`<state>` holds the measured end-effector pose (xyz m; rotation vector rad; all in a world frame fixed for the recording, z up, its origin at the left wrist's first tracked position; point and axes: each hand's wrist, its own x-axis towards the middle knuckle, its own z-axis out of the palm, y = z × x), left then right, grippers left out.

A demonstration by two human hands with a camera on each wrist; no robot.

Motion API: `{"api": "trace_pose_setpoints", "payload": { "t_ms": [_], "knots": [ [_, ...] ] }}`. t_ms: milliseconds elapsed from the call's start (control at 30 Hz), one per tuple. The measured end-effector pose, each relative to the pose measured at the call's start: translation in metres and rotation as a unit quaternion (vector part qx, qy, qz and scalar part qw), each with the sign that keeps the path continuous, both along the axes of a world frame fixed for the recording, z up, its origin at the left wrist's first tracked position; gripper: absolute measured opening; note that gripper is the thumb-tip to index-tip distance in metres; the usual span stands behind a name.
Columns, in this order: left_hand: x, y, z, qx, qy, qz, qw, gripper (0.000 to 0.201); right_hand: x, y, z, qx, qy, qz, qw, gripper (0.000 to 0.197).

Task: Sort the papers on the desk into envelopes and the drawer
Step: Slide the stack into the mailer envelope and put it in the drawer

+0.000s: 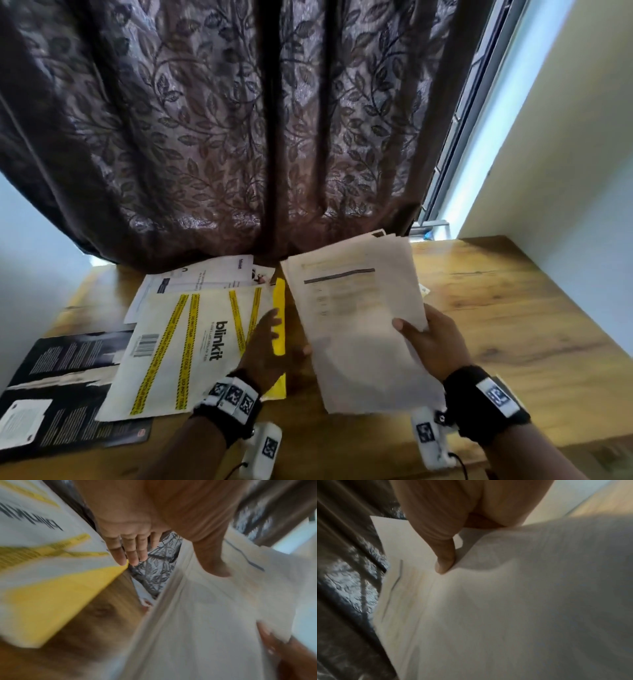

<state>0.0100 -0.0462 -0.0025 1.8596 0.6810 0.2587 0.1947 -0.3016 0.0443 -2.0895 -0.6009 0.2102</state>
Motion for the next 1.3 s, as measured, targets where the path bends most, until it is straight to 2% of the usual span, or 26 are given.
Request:
{"api": "trace_pose_setpoints", "payload": {
  "t_ms": [33,67,133,267,333,367,433,500,533,600,700,733,800,833,867,933,967,1100,1167,1200,1233,1300],
  "knots": [
    [0.009,-0.005,0.012,-0.061,-0.045,-0.023,0.997,0.128,0.003,-0.004,0.004,0.031,0.006,0.007,0.999,0.023],
    [0.019,-0.011,0.025,-0.113,-0.082,-0.045,0.989,0.127,0.004,-0.007,0.008,0.063,0.017,0.012,0.998,0.018],
    [0.037,-0.027,0.047,-0.167,-0.119,-0.074,0.976,0.106,0.010,-0.012,0.011,0.128,0.051,0.019,0.990,0.017],
    [0.055,-0.062,0.071,-0.071,-0.160,-0.081,0.981,0.053,0.014,-0.021,0.015,0.256,0.130,0.044,0.957,0.032],
    [0.058,-0.072,0.066,-0.004,-0.177,-0.068,0.982,0.053,0.019,-0.029,0.013,0.275,0.143,0.073,0.948,0.035],
    [0.057,-0.076,0.063,0.031,-0.170,-0.056,0.983,0.061,0.022,-0.032,0.007,0.268,0.142,0.089,0.949,0.034],
    [0.057,-0.085,0.051,0.025,-0.125,-0.063,0.990,0.069,0.026,-0.036,-0.006,0.218,0.123,0.112,0.962,0.030],
    [0.055,-0.097,0.044,-0.023,-0.075,-0.049,0.996,0.047,0.030,-0.042,-0.025,0.149,0.117,0.121,0.974,0.037],
    [0.055,-0.104,0.041,-0.040,-0.057,-0.013,0.997,0.039,0.033,-0.044,-0.031,0.136,0.128,0.122,0.975,0.040],
    [0.054,-0.112,0.038,-0.033,-0.055,0.041,0.997,0.036,0.038,-0.046,-0.035,0.130,0.121,0.122,0.977,0.041],
    [0.056,-0.112,0.036,0.016,-0.086,0.076,0.993,0.073,0.043,-0.045,-0.022,0.182,0.119,0.145,0.965,0.025],
    [0.056,-0.111,0.039,0.041,-0.102,0.061,0.992,0.077,0.045,-0.044,-0.018,0.198,0.119,0.157,0.960,0.014],
    [0.056,-0.110,0.035,0.091,-0.108,0.029,0.990,0.064,0.048,-0.044,-0.016,0.195,0.114,0.163,0.961,0.011],
    [0.054,-0.114,0.035,0.084,-0.096,0.026,0.992,0.056,0.049,-0.044,-0.020,0.169,0.113,0.165,0.965,0.006],
    [0.052,-0.119,0.034,0.057,-0.078,0.043,0.994,0.047,0.050,-0.043,-0.025,0.129,0.103,0.165,0.972,0.015],
    [0.052,-0.127,0.020,0.012,-0.053,0.074,0.996,0.027,0.051,-0.045,-0.041,0.069,0.092,0.186,0.976,0.056],
    [0.053,-0.129,0.018,0.012,-0.051,0.077,0.996,0.029,0.053,-0.045,-0.047,0.062,0.092,0.182,0.977,0.067],
    [0.054,-0.123,0.010,0.031,-0.073,0.084,0.993,0.027,0.055,-0.041,-0.055,0.052,0.072,0.147,0.985,0.066],
    [0.053,-0.122,0.006,0.054,-0.076,0.067,0.993,0.030,0.052,-0.039,-0.059,0.013,0.088,0.153,0.984,0.074],
    [0.052,-0.120,0.004,0.059,-0.071,0.076,0.993,0.030,0.048,-0.037,-0.059,0.001,0.104,0.154,0.983,0.072],
    [0.054,-0.116,0.004,0.060,-0.066,0.089,0.992,0.027,0.046,-0.035,-0.059,-0.007,0.113,0.157,0.981,0.062],
    [0.057,-0.103,0.010,0.024,-0.050,0.122,0.991,0.031,0.043,-0.030,-0.051,-0.002,0.101,0.171,0.980,0.025]
  ]
}}
